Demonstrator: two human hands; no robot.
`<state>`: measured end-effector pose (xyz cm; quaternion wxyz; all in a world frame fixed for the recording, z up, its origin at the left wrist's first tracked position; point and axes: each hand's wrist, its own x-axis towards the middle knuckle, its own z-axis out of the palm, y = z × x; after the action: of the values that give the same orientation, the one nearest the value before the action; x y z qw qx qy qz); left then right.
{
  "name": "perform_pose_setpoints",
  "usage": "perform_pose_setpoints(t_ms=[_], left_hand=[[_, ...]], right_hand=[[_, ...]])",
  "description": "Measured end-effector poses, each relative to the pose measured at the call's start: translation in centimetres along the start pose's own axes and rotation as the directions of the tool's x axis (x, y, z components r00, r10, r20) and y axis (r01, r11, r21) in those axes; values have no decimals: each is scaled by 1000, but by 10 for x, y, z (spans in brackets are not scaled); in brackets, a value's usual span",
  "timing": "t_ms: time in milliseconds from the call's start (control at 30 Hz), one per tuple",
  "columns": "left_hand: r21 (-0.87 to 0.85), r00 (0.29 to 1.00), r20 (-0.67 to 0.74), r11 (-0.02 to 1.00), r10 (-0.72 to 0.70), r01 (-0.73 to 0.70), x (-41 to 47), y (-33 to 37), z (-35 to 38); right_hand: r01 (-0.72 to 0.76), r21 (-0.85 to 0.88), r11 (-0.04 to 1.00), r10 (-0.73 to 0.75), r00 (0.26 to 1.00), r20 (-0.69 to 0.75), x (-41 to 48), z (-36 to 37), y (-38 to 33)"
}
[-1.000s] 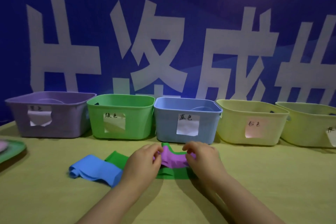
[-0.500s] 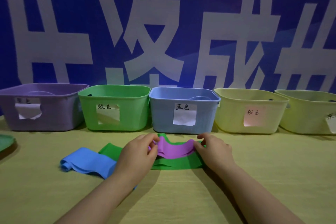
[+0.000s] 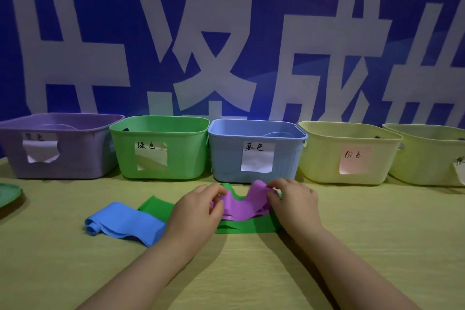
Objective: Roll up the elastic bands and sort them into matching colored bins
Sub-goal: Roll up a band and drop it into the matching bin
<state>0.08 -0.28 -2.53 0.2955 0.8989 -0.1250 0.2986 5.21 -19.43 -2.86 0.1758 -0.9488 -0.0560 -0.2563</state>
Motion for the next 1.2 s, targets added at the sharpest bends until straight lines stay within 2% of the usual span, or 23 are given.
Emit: perform_pose_setpoints(t_ms=[133, 200, 267, 400, 500, 600, 733, 767, 933, 1200], left_hand=[[-68, 999, -31, 998, -16, 13, 1, 0, -1], [-148, 998, -50, 989, -33, 26, 3, 2, -3], [-284, 994, -49, 955, -97, 79, 5, 5, -6], [-582, 972, 110, 779, -207, 232, 6, 13, -13], [-681, 967, 146, 688, -209, 252, 7, 14, -13], [-678, 971, 119, 698, -205, 231, 8, 14, -13], [-717, 981, 21, 681, -193, 149, 7, 18, -19], [-711, 986, 3, 693, -169, 121, 6, 20, -20], [-696, 992, 0, 712, -128, 91, 2, 28, -17], [-605, 989, -77, 795, -126, 55, 0, 27, -17]], right_hand=[[147, 313, 938, -96, 980, -173, -3, -23, -16], [231, 444, 866, -131, 961, -244, -6, -32, -25], [289, 571, 769, -169, 952, -254, -11, -35, -33], [363, 636, 681, -308, 930, -201, -20, -33, -46], [412, 654, 635, -395, 900, -183, -24, -32, -52], [383, 682, 623, -410, 903, -132, -26, -34, -54], [164, 816, 555, -363, 930, 60, -30, -39, -55], [142, 826, 545, -351, 934, 71, -30, -39, -56], [244, 766, 595, -236, 964, -124, -24, -38, -53], [321, 693, 645, -225, 947, -229, -26, -42, -53]])
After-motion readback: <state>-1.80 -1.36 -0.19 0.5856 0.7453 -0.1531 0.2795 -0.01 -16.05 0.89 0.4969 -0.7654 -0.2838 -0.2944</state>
